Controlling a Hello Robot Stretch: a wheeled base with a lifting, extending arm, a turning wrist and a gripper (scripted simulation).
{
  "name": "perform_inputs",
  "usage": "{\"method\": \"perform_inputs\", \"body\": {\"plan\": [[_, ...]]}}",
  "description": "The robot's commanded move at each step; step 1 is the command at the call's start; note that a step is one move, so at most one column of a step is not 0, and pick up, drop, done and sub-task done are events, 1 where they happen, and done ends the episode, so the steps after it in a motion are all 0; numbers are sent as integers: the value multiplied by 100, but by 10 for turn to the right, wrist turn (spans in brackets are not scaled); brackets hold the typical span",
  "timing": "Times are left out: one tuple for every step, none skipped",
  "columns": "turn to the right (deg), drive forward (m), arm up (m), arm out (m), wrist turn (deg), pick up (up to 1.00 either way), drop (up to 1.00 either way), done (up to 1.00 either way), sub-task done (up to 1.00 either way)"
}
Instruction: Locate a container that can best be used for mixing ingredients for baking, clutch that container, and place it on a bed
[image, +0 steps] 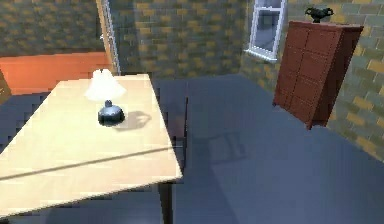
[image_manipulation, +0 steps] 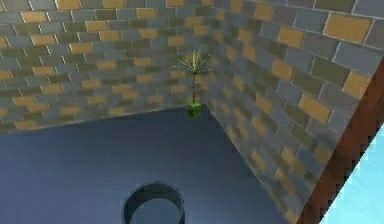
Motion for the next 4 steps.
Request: {"method": "perform_inputs", "body": {"plan": [[0,20,0,0,0,0,0,0,0],[-450,0,0,0,0,0,0,0,0],[-120,0,0,0,0,0,0,0,0],[0,40,0,0,0,0,0,0,0]]}}
